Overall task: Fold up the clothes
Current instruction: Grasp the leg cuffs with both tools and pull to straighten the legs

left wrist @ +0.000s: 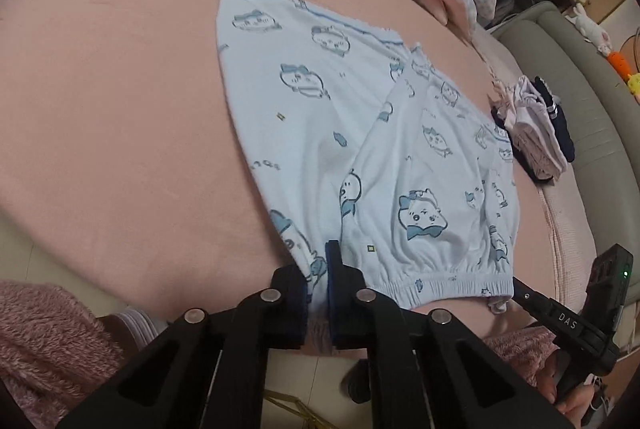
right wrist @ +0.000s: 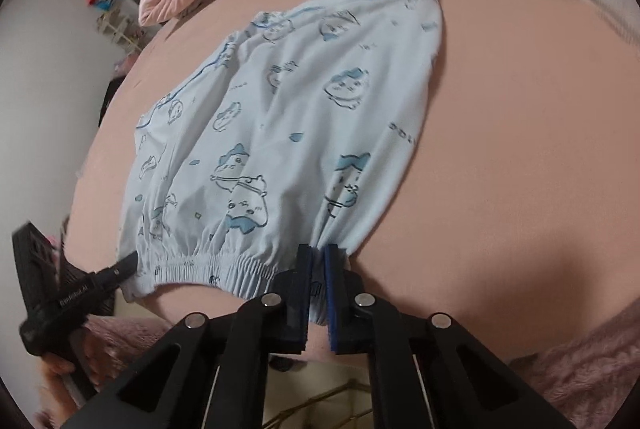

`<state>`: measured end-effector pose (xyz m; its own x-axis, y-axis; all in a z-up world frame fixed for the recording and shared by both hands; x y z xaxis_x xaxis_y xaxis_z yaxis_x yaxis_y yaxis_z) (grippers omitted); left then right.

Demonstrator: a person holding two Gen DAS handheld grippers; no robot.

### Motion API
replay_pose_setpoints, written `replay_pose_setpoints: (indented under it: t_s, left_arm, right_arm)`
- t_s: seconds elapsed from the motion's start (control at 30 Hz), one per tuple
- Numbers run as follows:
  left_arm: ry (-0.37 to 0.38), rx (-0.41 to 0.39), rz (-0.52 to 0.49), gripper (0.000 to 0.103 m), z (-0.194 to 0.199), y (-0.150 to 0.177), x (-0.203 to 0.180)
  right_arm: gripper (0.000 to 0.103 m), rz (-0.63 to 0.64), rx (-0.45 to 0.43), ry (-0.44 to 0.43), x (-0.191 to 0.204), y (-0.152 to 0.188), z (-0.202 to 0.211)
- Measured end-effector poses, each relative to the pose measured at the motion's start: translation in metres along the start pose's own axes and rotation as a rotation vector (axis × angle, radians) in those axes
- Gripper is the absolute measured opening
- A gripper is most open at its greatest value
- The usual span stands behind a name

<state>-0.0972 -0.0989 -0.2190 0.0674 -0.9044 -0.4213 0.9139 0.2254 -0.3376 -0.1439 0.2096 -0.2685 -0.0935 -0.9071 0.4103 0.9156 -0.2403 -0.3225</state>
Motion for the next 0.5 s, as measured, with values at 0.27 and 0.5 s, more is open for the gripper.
replay_pose_setpoints:
  t_s: [0.27,0.5]
  left_arm:
    - [-0.093,0.026,-0.006,0.005,0.003,-0.004,0.013]
    - [-0.030,0.023,0.031,0.020,0.013,-0.004,0.014]
  right_arm:
    - [0.001,-0.006,-0.059,0.031,-0.008,0.004,0.033]
    - [0.001,-0.060,0.001,-0.043,-0.024,0.009,0.028]
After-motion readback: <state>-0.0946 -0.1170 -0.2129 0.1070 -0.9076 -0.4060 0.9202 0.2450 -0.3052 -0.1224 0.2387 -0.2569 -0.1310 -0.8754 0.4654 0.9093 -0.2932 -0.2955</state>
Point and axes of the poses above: each gripper's, at about its wrist camera, not at the fingertips, and z roughly against the way its jaws point, x to its left, y to its underside, the point moved 2 cm from there along -z, roughly the way its jaws point, and after that the axes turned 3 degrees about x, right-handed, at the moved point
